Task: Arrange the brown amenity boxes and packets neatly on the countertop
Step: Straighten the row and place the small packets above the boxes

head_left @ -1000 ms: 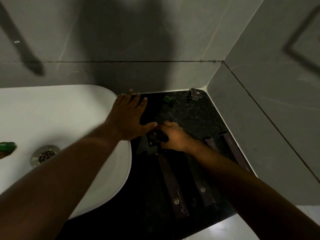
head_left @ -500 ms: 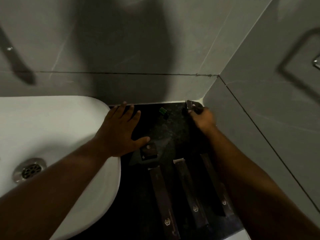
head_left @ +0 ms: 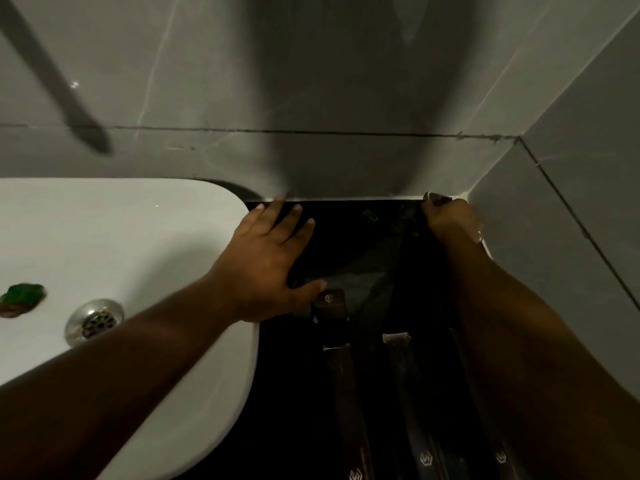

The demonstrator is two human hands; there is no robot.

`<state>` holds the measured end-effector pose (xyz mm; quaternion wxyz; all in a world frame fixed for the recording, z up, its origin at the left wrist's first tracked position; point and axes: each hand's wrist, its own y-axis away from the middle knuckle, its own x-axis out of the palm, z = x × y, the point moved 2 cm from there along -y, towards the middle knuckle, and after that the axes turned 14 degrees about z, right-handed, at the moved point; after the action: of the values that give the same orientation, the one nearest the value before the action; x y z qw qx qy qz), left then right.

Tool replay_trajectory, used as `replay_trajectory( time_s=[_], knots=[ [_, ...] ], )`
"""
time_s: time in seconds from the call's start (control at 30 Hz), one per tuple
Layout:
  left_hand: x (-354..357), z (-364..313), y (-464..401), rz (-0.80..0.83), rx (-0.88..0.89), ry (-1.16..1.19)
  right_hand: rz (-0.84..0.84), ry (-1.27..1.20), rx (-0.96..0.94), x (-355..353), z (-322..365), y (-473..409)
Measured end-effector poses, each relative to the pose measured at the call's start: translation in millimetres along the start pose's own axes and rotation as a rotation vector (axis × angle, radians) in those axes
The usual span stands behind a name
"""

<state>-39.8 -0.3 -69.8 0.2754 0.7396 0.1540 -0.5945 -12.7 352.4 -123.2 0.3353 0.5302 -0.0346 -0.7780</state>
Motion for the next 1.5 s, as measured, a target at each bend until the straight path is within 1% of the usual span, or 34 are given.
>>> replay_trajectory(
  time_s=[0.07, 0.17, 0.23, 0.3, 0.33, 0.37, 0.43, 0.6, 0.77, 0.93, 1.0, 1.07, 1.13, 1.2, 1.23, 1.3, 1.43, 1.5],
  knots=[
    [0.0, 0.4, -0.1, 0.01, -0.002, -0.006, 0.017, -0.073, -0.111, -6.8, -1.7, 11.6],
    [1.7, 1.4, -2.2, 0.031, -0.017, -0.047, 0.097, -0.115, -0.398, -7.2, -11.0, 43.1],
    [4.4, 2.6, -3.8, 0.041, -0.026, -0.075, 0.284, -0.067, -0.558, 3.8, -24.6, 69.6],
    [6.4, 3.9, -4.8, 0.051, -0.023, -0.084, 0.474, 0.065, -0.659, 18.8, -41.2, 93.7],
    [6.6, 4.1, -4.8, 0.045, -0.014, -0.084, 0.514, 0.152, -0.672, 25.1, -48.6, 102.8],
    [6.3, 4.1, -4.1, 0.032, -0.004, -0.081, 0.52, 0.231, -0.668, 29.9, -55.0, 110.0],
    [5.2, 3.4, -2.1, 0.011, 0.012, -0.066, 0.496, 0.3, -0.611, 33.9, -63.5, 120.5],
    [3.6, 1.1, 0.5, -0.001, 0.027, -0.037, 0.485, 0.339, -0.557, 35.3, -64.0, 131.4],
    [2.6, 0.9, 1.3, 0.006, 0.02, -0.039, 0.468, 0.373, -0.554, 35.5, -63.6, 139.0],
    [2.5, 1.9, 0.0, 0.011, 0.017, -0.057, 0.502, 0.419, -0.522, 32.8, -62.7, 139.4],
    [3.1, 1.9, -0.5, 0.014, 0.017, -0.057, 0.499, 0.361, -0.498, 26.6, -60.2, 137.5],
    [3.6, 2.6, -1.0, 0.016, 0.011, -0.051, 0.426, 0.215, -0.507, 18.0, -49.5, 133.7],
    [3.9, 2.9, -1.5, 0.019, 0.008, -0.068, 0.285, 0.068, -0.527, 10.0, -32.1, 125.5],
    [4.2, 2.4, -1.7, 0.021, 0.002, -0.08, 0.152, 0.029, -0.549, 5.9, -10.1, 114.1],
    [4.2, 2.1, -1.9, 0.026, -0.003, -0.08, 0.117, 0.051, -0.567, 6.9, 1.8, 107.8],
    [4.5, 2.1, -3.2, 0.037, -0.013, -0.084, 0.101, 0.162, -0.595, 14.0, 24.3, 94.2],
    [5.5, 3.3, -4.5, 0.034, -0.033, -0.103, 0.166, 0.449, -0.58, 45.3, 46.5, 64.9],
    [5.2, 1.5, -4.5, 0.028, -0.037, -0.108, 0.16, 0.525, -0.572, 53.3, 46.8, 57.8]
  ],
)
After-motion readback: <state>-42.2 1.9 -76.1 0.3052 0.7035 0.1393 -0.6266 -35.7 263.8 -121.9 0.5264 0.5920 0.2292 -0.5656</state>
